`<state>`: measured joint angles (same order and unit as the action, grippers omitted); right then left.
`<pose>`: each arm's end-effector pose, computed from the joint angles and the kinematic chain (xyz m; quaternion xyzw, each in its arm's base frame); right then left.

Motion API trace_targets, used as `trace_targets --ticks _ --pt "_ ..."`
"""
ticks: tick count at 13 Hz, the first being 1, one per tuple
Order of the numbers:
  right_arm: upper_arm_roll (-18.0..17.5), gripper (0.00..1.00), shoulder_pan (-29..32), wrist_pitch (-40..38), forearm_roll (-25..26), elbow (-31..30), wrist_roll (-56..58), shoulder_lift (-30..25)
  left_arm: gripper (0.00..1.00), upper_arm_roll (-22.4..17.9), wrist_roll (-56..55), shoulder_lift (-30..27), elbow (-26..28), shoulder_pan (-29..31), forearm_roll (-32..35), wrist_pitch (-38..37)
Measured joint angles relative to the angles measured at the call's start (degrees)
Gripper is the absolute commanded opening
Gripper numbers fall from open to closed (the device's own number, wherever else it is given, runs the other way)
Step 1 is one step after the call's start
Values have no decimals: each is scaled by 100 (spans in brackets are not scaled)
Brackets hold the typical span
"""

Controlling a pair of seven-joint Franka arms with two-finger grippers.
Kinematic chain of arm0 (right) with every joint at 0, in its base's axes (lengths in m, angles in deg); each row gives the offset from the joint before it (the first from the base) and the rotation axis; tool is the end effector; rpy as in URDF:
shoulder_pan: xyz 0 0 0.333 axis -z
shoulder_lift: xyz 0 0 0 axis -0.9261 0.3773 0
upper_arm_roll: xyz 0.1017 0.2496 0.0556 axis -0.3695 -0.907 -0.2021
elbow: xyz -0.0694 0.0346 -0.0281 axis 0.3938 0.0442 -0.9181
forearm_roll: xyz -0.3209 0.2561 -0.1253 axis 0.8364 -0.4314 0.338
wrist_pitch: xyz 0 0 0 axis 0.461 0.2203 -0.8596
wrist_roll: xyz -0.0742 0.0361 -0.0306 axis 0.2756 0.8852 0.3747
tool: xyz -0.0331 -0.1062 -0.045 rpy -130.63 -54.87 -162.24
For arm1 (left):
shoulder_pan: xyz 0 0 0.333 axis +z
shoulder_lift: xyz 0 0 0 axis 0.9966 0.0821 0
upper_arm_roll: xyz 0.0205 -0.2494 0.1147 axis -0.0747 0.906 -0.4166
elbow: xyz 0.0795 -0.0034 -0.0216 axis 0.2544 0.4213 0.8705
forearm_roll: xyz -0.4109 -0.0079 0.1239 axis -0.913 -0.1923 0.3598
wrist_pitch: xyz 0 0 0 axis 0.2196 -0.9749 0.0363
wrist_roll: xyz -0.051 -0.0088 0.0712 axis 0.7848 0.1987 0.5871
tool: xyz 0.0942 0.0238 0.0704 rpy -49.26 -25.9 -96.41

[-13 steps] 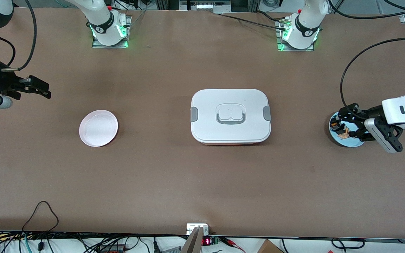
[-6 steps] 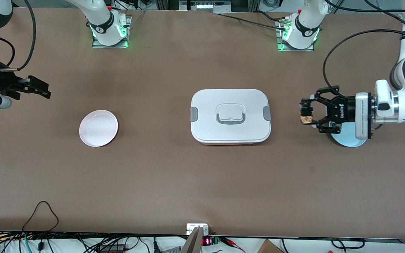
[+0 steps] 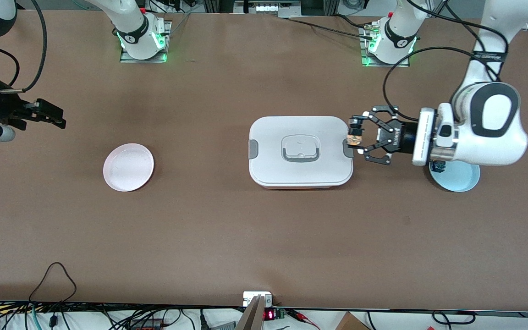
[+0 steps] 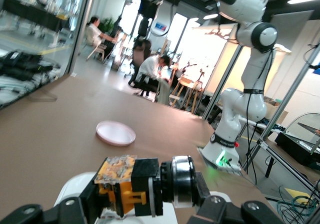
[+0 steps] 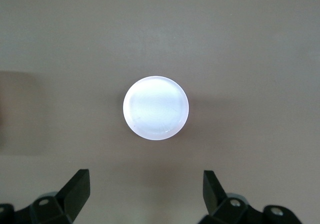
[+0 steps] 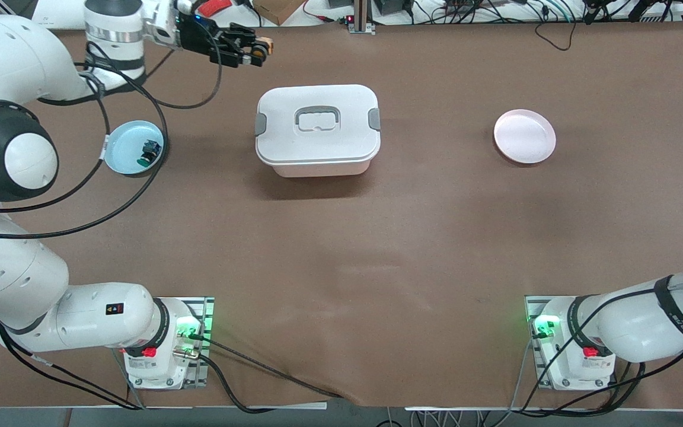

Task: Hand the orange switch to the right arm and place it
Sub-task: 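Hold the switch above the box while the right gripper reaches it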

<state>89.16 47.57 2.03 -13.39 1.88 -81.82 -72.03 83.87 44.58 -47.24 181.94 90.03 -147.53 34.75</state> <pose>0.6180 0.0207 0.5325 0.9994 0.0245 -0.0232 0.0002 0.6028 -0.1713 0.3301 0.5763 -0.4956 0.3160 0.5678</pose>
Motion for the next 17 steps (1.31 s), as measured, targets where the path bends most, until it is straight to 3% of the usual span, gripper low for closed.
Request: trace_targets --ticks 6,9,17 --pt "0 100 1 54 0 0 0 1 0 6 590 129 28 -850 -483 1" --pt "1 100 3 182 0 0 0 12 0 6 862 168 41 -1197 -1085 23" --pt "23 100 45 491 17 -1 0 72 0 -25 1748 398 51 -1285 -1537 71"
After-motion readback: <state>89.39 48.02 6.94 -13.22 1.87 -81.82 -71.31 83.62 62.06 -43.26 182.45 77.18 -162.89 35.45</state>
